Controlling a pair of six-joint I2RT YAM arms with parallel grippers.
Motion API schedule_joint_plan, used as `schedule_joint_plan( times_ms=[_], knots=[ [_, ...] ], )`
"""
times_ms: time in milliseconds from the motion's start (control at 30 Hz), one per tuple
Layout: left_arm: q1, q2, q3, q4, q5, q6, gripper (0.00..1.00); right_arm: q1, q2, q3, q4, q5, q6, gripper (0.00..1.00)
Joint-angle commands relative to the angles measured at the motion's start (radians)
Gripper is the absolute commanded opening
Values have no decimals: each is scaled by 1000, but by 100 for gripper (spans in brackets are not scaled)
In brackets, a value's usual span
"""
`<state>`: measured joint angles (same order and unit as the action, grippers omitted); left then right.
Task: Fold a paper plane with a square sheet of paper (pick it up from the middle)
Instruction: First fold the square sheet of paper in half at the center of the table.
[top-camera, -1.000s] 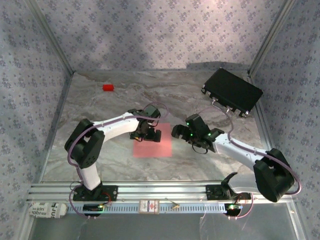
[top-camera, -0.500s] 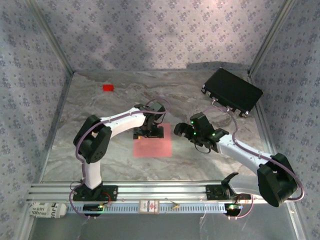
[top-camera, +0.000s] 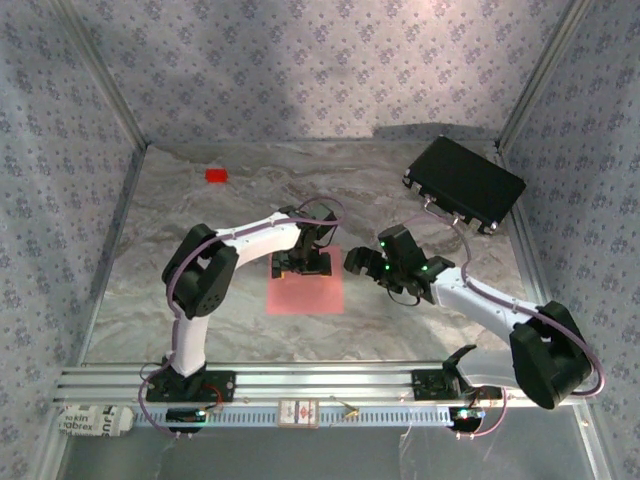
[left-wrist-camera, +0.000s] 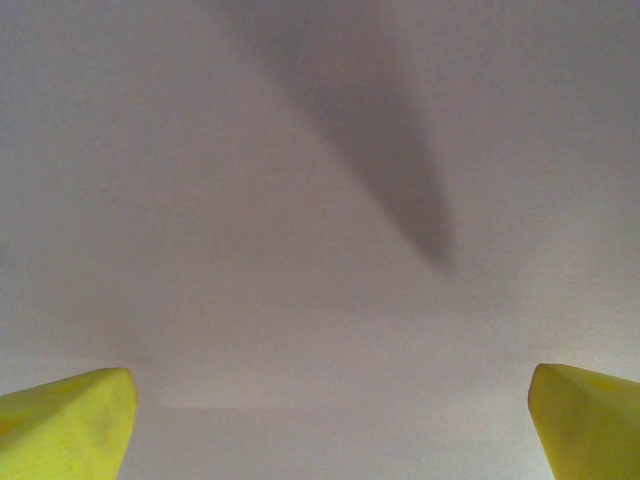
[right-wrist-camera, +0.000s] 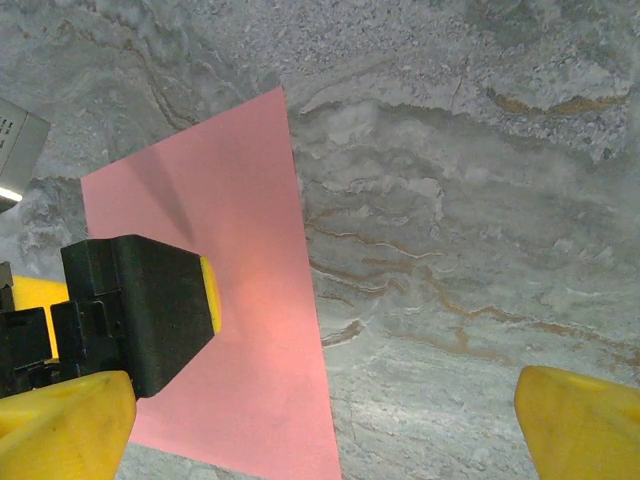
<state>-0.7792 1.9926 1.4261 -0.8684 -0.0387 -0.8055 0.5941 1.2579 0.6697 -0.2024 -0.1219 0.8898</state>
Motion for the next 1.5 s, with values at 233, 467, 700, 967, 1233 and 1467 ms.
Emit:
schedule_joint_plan(
  times_ms=[233, 467, 700, 967, 1233, 1467],
  knots=[
    [-5, 34, 14, -26, 14, 22, 100, 8, 14, 4, 6, -16, -25, 99],
    [-5, 52, -35, 16, 35, 25, 100, 9, 8, 4, -12, -17, -27, 99],
    [-5, 58, -83, 46, 45, 22, 100, 13, -15, -24, 14, 3, -14, 99],
    [-5, 50, -113, 78, 58, 13, 100, 12, -6, -1, -7, 8, -23, 99],
    [-5, 52, -109, 87, 63, 11, 99, 15, 18, 13, -11, 4, -18, 99],
    [-6, 54, -115, 92, 70, 9, 99, 19, 26, 22, -13, 7, -18, 99]
  ],
)
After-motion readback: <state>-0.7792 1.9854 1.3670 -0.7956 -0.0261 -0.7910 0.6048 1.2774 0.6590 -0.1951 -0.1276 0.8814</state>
